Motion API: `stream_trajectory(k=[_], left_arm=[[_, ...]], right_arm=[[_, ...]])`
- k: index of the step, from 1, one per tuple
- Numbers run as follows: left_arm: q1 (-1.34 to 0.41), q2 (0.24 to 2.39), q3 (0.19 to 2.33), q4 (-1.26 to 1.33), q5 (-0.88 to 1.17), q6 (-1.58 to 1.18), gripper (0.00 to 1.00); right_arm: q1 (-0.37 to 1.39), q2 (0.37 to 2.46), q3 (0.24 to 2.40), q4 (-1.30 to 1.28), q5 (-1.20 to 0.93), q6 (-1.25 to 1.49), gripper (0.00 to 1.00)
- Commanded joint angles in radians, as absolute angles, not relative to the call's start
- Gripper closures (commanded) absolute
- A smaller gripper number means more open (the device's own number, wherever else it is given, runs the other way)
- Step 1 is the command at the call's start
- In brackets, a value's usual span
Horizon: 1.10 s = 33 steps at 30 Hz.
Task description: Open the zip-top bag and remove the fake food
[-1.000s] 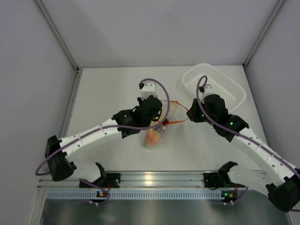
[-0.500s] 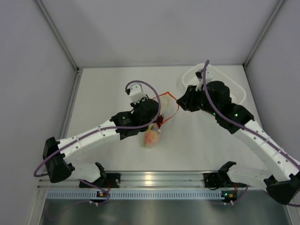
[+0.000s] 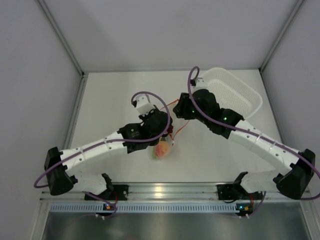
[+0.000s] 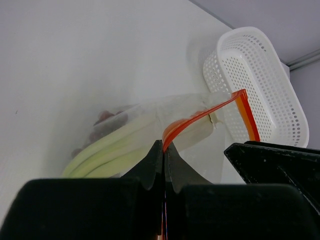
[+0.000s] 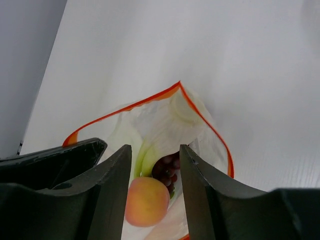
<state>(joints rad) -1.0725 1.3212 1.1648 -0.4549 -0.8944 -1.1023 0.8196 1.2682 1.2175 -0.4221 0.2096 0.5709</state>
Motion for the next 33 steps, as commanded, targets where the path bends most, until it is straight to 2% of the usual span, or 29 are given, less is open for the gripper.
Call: stream_trajectory(k=[1,5,15,23,29,33], left_arm=[[-1.077,1.256,1.147,-0.416,-0.942,-1.144,1.00],[-1.077,1.238,1.118,-0.414,-0.934,-1.176,1.00],[-1.078,1.249,1.104,-0.414,-0.907,-1.186,1.00],[-1.077,1.267,1.088,-0.414,-0.885,-1.177,1.00],[-1.075,1.236,1.062,-0.414,-0.900,-1.155,1.00],[-1.074,1.226,1.051,-0.414,-0.896,-1.146,1.00]], right_arm=[[0.815,1.267,1.203,-0.293,0.301,0.627,0.55],[0.815,1.345,1.239,-0.305,0.317,0.653,0.46],[0.828,1.445,1.247,-0.302,0.377,0.673,0.38],[0.828,1.532,1.244,-0.213,0.261,0.729,0.38],[0.838,1.555,1.264,-0.187,0.258,0.712,0.43],[0.838,1.578,1.276,-0.170,0.203,0.706,0.43]])
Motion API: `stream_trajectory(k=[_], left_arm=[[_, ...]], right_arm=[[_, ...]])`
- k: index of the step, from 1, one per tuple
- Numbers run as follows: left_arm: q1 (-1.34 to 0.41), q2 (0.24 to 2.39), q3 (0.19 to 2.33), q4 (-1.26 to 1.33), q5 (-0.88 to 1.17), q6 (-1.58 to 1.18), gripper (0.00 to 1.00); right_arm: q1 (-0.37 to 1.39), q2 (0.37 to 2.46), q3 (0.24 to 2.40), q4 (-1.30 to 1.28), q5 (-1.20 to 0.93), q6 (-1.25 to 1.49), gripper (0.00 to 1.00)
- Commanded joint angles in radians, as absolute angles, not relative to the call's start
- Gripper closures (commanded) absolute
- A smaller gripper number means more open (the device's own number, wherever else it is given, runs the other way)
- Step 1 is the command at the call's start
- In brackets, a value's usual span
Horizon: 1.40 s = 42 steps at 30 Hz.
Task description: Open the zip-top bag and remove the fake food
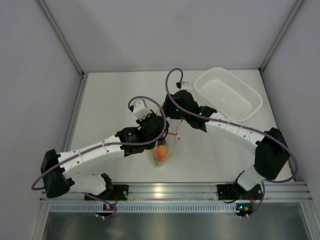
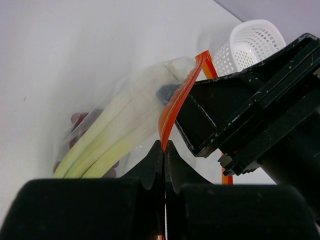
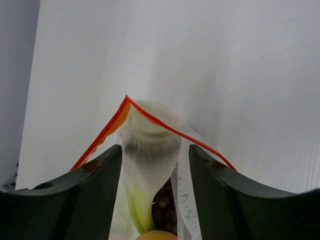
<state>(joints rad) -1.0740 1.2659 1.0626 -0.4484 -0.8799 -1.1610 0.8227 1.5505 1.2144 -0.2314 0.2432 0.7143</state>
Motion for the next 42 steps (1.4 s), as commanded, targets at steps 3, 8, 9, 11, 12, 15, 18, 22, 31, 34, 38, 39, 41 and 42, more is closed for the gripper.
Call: stream_trajectory(k=[3,8,9,11,12,15,18,22,31,34,38,39,41,42], left_arm=[[-1.074,1.226,1.057,-0.414,-0.888,-1.121,1.00],[-1.052,1.212,1.060,-0.414,-0.859,-1.094,1.00],[-1.045,1.201,1.060,-0.414,-0.851,-1.086,1.00],[-1.039,1.190,1.063,-0.414,-0.842,-1.077,1.00],[-1.037,1.189,1.068,-0.414,-0.836,-1.066,1.00],[-1.034,1.183,1.078,-0.414,-0.822,-1.055,1.00],[-1.034,1.184,1.089,-0.411,-0.808,-1.046,1.00],[-1.034,1.177,1.089,-0.413,-0.790,-1.040,1.00],[-1.022,1.143,1.057,-0.417,-0.848,-1.005,1.00],[-0.982,1.132,1.051,-0.417,-0.805,-1.000,1.00],[-0.937,1.124,1.055,-0.414,-0.785,-0.977,1.00],[-0.927,1.124,1.061,-0.416,-0.779,-0.974,1.00],[-0.920,1.120,1.071,-0.416,-0.779,-0.962,1.00],[-0.920,1.118,1.074,-0.416,-0.781,-0.960,1.00]], right_arm=[[0.838,1.597,1.290,-0.170,0.131,0.701,0.42],[0.842,1.588,1.275,-0.158,0.067,0.686,0.39],[0.844,1.591,1.285,-0.172,0.078,0.684,0.37],[0.847,1.598,1.287,-0.195,0.100,0.678,0.31],[0.847,1.601,1.285,-0.196,0.113,0.675,0.29],[0.853,1.631,1.296,-0.202,0.127,0.676,0.29],[0.857,1.672,1.318,-0.207,0.138,0.678,0.32],[0.859,1.686,1.315,-0.181,0.143,0.686,0.58],[0.874,1.582,1.276,-0.170,0.202,0.652,0.86],[0.894,1.537,1.267,-0.196,0.236,0.631,0.87],[0.916,1.483,1.255,-0.210,0.256,0.606,0.87],[0.920,1.474,1.253,-0.218,0.256,0.594,0.87],[0.931,1.445,1.249,-0.219,0.244,0.581,0.88],[0.936,1.434,1.244,-0.218,0.232,0.569,0.88]])
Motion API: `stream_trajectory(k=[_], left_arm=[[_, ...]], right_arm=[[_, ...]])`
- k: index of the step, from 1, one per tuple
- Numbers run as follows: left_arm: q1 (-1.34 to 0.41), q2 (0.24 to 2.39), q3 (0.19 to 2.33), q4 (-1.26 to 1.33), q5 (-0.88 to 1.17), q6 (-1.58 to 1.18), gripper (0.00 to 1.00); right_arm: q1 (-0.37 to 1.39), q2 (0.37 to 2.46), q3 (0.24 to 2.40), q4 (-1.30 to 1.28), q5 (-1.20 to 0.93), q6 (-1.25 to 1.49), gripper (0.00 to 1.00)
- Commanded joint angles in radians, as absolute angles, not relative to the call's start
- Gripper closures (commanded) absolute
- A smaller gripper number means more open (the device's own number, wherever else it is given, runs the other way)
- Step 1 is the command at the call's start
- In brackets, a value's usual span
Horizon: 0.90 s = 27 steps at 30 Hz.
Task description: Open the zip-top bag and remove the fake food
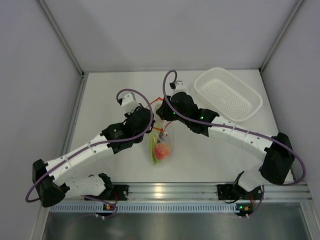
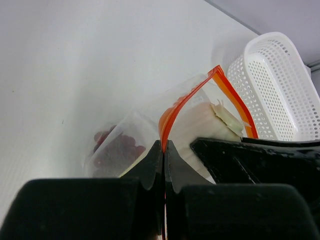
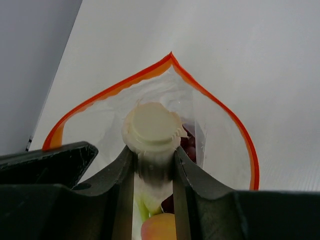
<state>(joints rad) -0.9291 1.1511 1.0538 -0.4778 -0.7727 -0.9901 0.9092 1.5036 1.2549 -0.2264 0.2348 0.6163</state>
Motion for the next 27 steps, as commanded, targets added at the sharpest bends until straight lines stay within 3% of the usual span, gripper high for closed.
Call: stream_trajectory(k=[1,20,27], left_arm=[[-0.920,1.115,1.075,-0.416,-0.781,-0.954,1.00],[-0.916,1.103,1.092,-0.414,-0.635,-0.807,1.00],[-0.914,1.091,1.074,-0.416,-0.693,-0.798,1.00]], right_arm=[[0.937,1.413,1.241,-0.210,0.216,0.560,0.88],[0.943,1.200,1.164,0.118,0.184,0.405,0.91],[0.943,1.204,1.316,0.003,0.267,0.319,0.91]])
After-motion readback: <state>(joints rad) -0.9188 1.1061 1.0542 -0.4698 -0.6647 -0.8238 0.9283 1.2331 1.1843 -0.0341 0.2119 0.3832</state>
